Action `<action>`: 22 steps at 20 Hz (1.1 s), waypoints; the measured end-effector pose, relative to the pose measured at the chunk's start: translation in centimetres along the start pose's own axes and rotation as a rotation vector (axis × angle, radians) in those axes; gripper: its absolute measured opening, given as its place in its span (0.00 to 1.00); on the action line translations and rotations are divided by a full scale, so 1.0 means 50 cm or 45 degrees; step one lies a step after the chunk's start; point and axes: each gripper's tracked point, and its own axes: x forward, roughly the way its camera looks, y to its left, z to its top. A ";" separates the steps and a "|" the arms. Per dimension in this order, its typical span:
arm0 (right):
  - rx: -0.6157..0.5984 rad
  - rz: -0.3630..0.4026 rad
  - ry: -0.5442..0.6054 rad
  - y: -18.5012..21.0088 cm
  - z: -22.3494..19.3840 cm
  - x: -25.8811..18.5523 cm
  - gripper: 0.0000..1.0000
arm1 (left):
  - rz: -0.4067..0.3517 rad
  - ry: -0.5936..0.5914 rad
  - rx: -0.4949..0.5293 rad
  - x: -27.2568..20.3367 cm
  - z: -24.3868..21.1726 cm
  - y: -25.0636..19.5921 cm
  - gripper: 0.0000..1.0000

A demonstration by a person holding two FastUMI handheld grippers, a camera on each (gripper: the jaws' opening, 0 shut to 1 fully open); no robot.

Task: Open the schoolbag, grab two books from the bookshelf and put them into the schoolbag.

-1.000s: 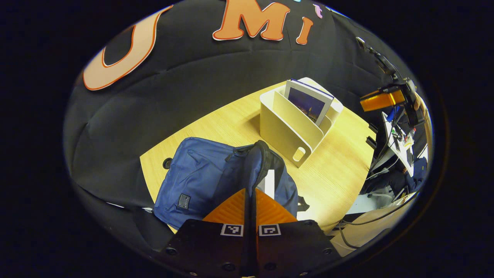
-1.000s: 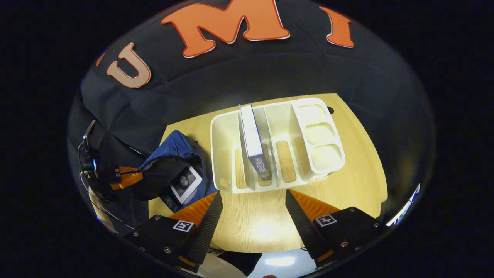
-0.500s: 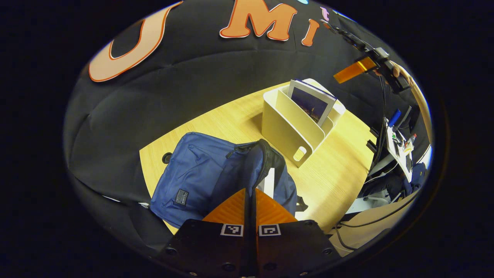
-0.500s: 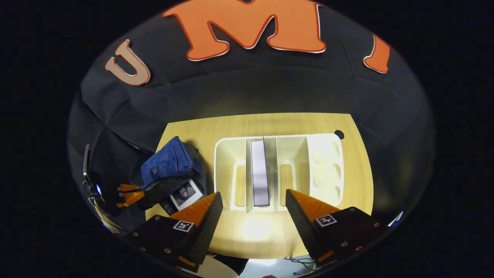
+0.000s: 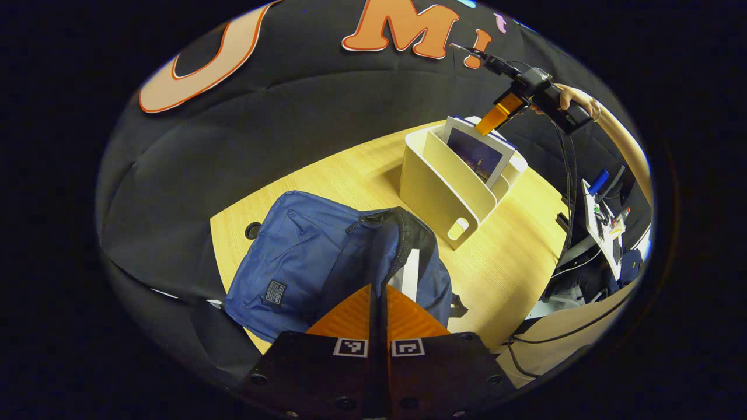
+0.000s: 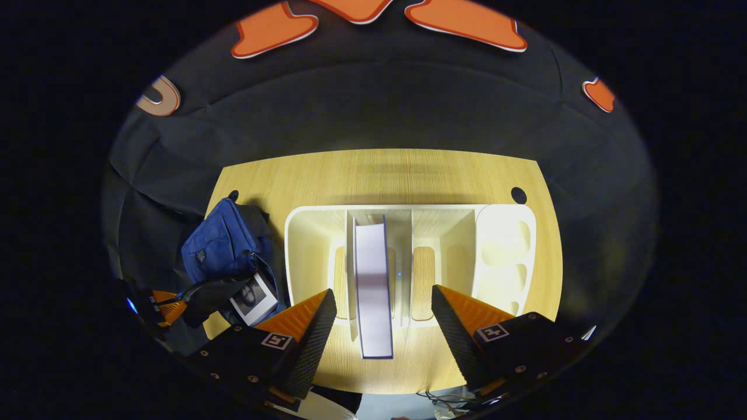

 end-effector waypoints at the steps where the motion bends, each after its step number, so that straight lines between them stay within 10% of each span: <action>1: -0.004 -0.003 0.017 0.001 0.000 0.009 0.98 | 0.001 0.004 -0.006 0.002 -0.003 0.002 0.01; 6: -0.065 -0.028 0.105 0.017 -0.020 0.055 0.82 | -0.006 0.024 -0.028 0.011 -0.010 0.007 0.01; 7: -0.071 -0.055 0.122 0.013 -0.022 0.056 0.50 | -0.005 0.027 -0.030 0.012 -0.010 0.008 0.01; 9: -0.068 -0.060 0.120 0.013 -0.021 0.059 0.35 | -0.009 0.028 -0.027 0.012 -0.012 0.006 0.01; 22: -0.041 -0.081 -0.016 0.021 -0.005 -0.101 0.30 | -0.037 0.013 0.023 -0.003 -0.008 -0.001 0.01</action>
